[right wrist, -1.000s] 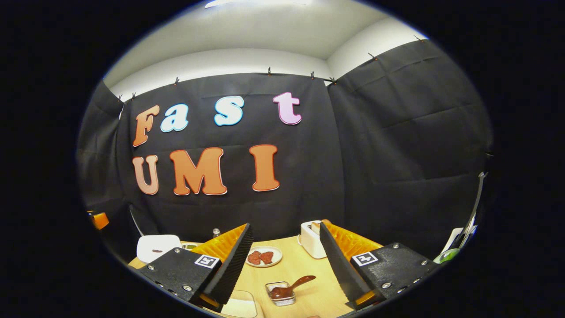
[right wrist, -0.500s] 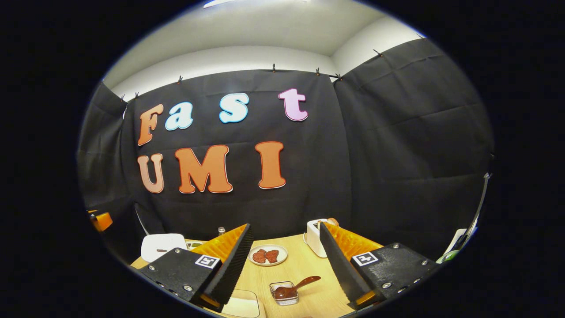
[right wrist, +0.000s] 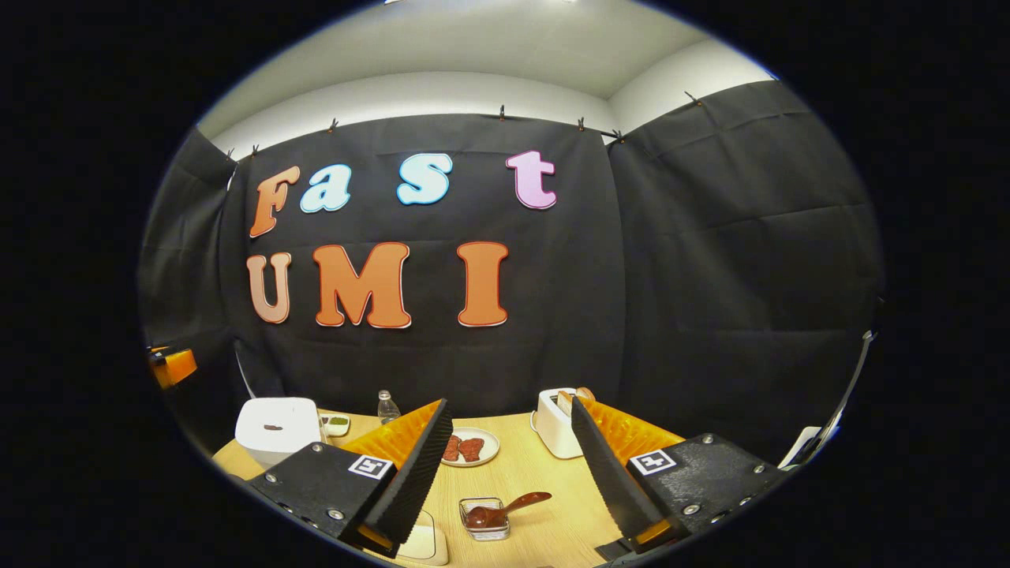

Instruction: Close the left gripper, press the button to open the rice cooker; take a wooden spoon from the chopstick holder with the right hand, scoop a spoonful of rice and pour it into the rice cooker, then put the wooden spoon back into the chopstick holder.

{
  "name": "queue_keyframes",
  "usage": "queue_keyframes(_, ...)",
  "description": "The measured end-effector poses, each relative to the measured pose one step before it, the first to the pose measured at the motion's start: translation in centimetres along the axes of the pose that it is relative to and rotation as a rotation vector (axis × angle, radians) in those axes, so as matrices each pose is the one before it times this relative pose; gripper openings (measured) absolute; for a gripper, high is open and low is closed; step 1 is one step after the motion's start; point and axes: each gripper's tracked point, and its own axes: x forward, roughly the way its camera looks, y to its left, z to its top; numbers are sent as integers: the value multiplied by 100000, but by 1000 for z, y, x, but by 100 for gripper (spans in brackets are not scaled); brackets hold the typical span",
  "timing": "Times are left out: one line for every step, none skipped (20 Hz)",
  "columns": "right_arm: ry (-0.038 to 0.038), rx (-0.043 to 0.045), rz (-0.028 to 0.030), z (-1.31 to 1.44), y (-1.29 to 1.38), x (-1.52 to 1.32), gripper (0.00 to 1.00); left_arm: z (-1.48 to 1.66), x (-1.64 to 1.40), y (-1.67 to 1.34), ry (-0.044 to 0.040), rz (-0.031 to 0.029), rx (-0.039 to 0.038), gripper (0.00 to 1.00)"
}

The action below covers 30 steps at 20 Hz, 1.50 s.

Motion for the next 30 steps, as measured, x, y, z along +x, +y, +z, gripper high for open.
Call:
queue_keyframes(-205, 304, 803, -14, 90, -56, 94, 70, 11, -185, -189, 53, 262, 93)
queue_keyframes(-459, -29, 925, 120, 195, -56, 94, 57, -4, 120, 168, 875, 631, 82)
queue_keyframes(-405, -484, 173, -45, -30, 75, 94, -149, 11, -79, 136, -555, 137, 74)
queue_keyframes(-306, -822, 70, 3, 13, 32, 94, -98, -87, -208, 640, -609, 205, 70)
queue_keyframes(46, -766, 313, -109, 36, -68, 94, -141, 93, -15, 429, -736, -294, 67)
queue_keyframes(325, -428, 171, -111, 25, -12, 94, 217, -199, 283, 145, 1521, 491, 51)
queue_keyframes(173, -4, 590, -42, 161, -42, 94, -75, 77, -8, -66, -757, -360, 35)
queue_keyframes(-30, 386, 315, 35, 124, -25, 94, -20, -143, -59, 429, -1025, -13, 19)
queue_keyframes(-49, 292, 144, -28, -55, -82, 94, -150, -149, -18, 335, -667, 8, 20)
queue_keyframes(71, 58, 132, -43, -89, -18, 94, 85, -169, -289, -191, -1240, 8, 21)
queue_keyframes(144, -23, 12, -166, 29, 5, 94, 181, -1, -164, -288, -1253, 727, 20)
queue_keyframes(406, 104, -130, -101, -70, 91, 94, 218, -46, -366, -487, -1551, 816, 21)
queue_keyframes(467, 531, -21, -80, -23, 37, 94, 160, -46, -247, -176, -866, 907, 21)
queue_keyframes(231, 734, 65, -55, -22, 14, 94, 382, -174, 453, -857, 2112, 2092, 21)
queue_keyframes(22, 602, 138, 9, 33, 8, 94, -104, -191, 1597, -1257, 7087, 1199, 19)
queue_keyframes(-101, 301, 502, 61, 71, 14, 94, -162, 515, -57, 765, -642, -321, 5)
queue_keyframes(-383, -146, 327, -37, 30, 44, 94, -516, 5, -1096, 2171, -2193, -2198, 5)
queue_keyframes(-503, -846, -1, 34, -11, 20, 94, -321, 57, -678, 1789, -2566, -2853, 5)
queue_keyframes(-139, -1382, -210, -80, -84, 62, 94, -422, 355, -352, 2084, -1963, -1941, 5)
queue_keyframes(-54, -1242, -476, -38, -140, 40, 94, -293, 554, 604, 1867, -42, -472, 2)
queue_keyframes(41, -578, -248, -12, -176, 16, 94, -337, 691, 309, 1971, -264, -1022, 5)
queue_keyframes(-98, 99, 282, 12, 23, 1, 94, -118, 653, 91, 1805, -965, -2862, 5)
queue_keyframes(132, -39, -270, -129, 13, 184, 94, 158, 625, -212, 932, -1741, -4218, 5)
queue_keyframes(395, -348, -977, -109, -221, 102, 94, 260, 630, -3, 851, -1207, -3373, 5)
queue_keyframes(318, -275, -1003, -219, -434, 85, 94, 256, 710, 376, 475, -245, -1301, 5)
queue_keyframes(437, -40, -500, -193, -209, 97, 94, 282, 728, 528, 309, 468, 823, 5)
queue_keyframes(436, 102, -239, -205, 20, 193, 94, 251, 811, 487, -261, 643, 2110, 5)
queue_keyframes(386, -103, -186, -159, 15, 64, 94, 402, 1118, 438, -772, 62, 1556, 5)
queue_keyframes(198, -372, -247, -227, -151, 67, 94, -240, 1129, 488, 1127, 14, 950, 5)
queue_keyframes(515, -484, -517, -278, -157, 92, 94, -347, 1180, 635, 1552, 721, 1048, 5)
